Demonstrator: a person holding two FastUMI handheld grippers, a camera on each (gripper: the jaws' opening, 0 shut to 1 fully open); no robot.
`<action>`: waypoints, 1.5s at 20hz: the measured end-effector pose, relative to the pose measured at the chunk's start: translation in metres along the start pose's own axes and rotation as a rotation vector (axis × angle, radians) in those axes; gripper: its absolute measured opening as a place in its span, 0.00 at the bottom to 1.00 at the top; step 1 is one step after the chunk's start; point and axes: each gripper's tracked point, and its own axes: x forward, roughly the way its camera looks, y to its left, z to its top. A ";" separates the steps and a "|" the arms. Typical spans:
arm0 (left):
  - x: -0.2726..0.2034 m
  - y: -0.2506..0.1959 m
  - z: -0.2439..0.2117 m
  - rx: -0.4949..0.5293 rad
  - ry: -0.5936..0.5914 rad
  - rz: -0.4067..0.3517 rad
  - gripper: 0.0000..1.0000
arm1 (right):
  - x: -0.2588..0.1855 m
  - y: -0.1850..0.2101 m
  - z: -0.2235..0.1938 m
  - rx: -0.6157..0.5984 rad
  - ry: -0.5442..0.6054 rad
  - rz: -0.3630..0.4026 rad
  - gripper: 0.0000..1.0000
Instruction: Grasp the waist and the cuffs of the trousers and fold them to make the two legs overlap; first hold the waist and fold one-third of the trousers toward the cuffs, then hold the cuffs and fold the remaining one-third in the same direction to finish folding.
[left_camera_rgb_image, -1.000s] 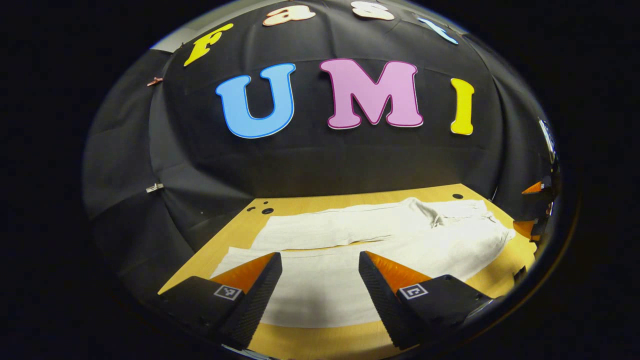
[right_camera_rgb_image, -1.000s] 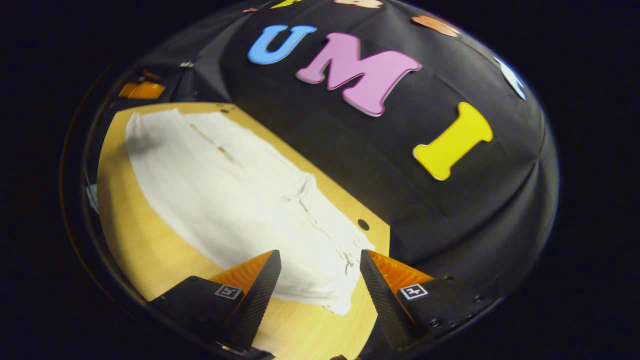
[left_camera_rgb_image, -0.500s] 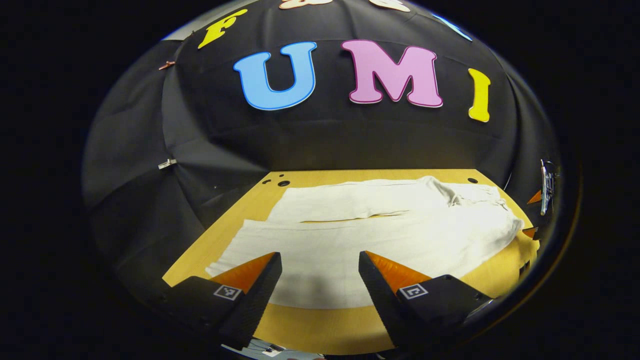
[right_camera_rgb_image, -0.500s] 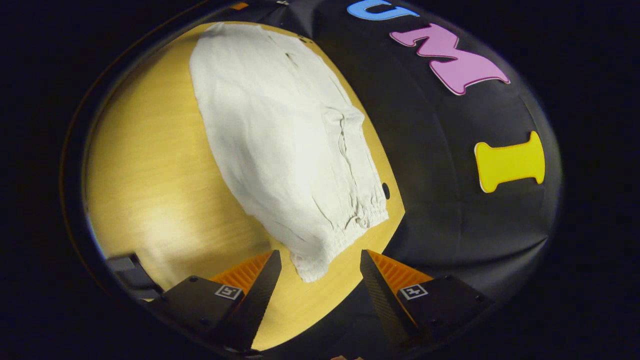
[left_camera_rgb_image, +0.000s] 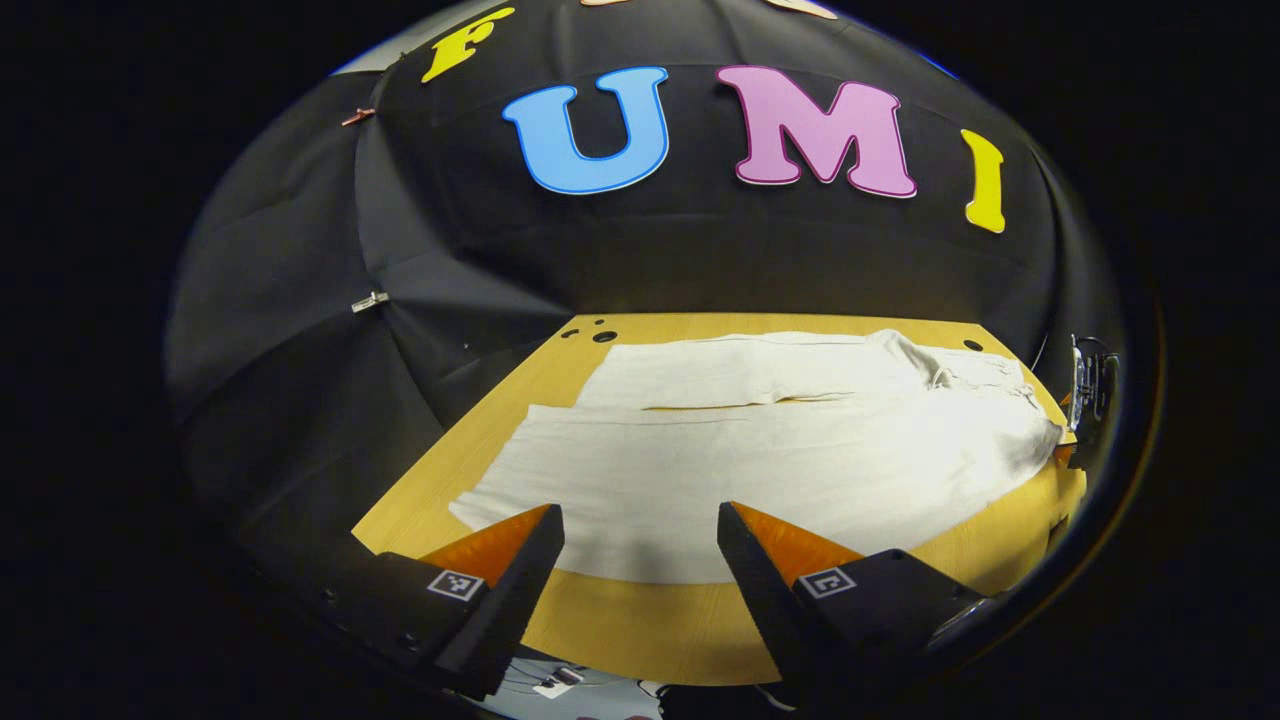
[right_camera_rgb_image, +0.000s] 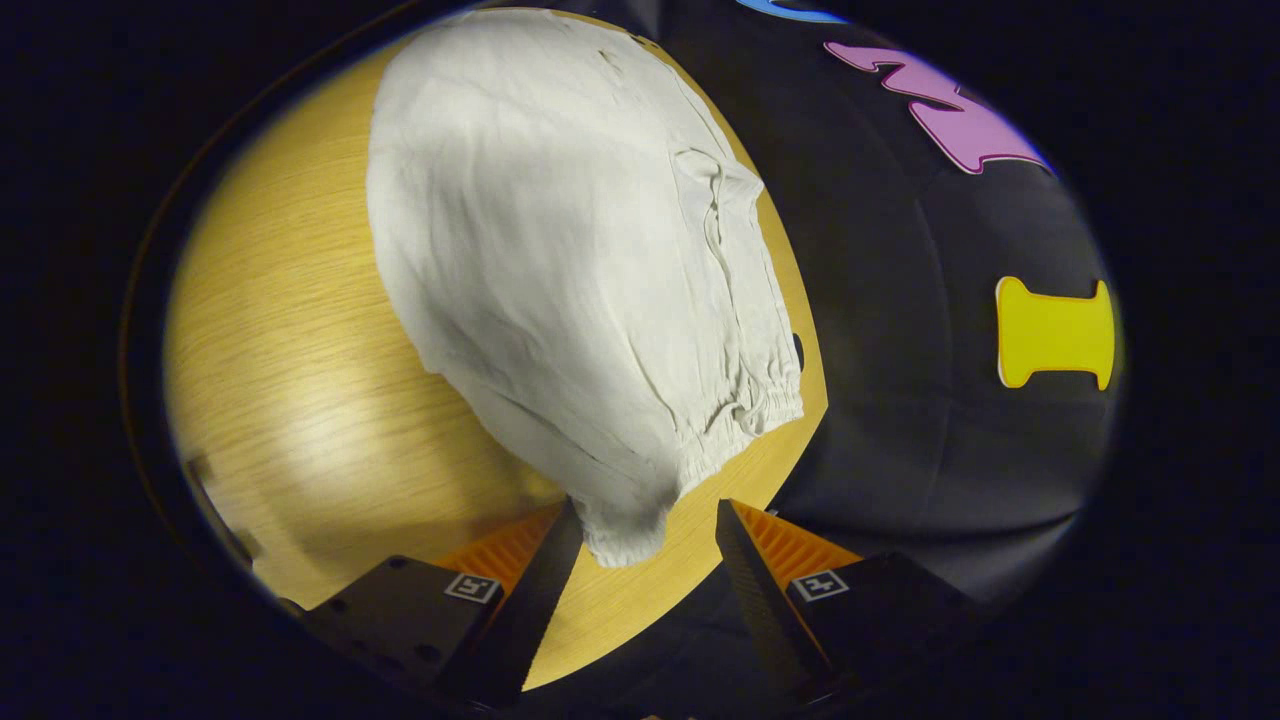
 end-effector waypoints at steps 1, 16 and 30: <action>0.001 0.000 0.000 -0.004 0.001 0.001 0.98 | 0.004 -0.003 0.003 -0.018 0.006 -0.008 0.89; 0.060 0.101 -0.060 0.648 0.097 -0.010 0.98 | 0.016 0.011 0.004 -0.038 0.147 0.232 0.12; 0.133 0.145 -0.102 1.371 0.379 -0.370 0.95 | 0.020 0.013 0.005 -0.026 0.139 0.250 0.07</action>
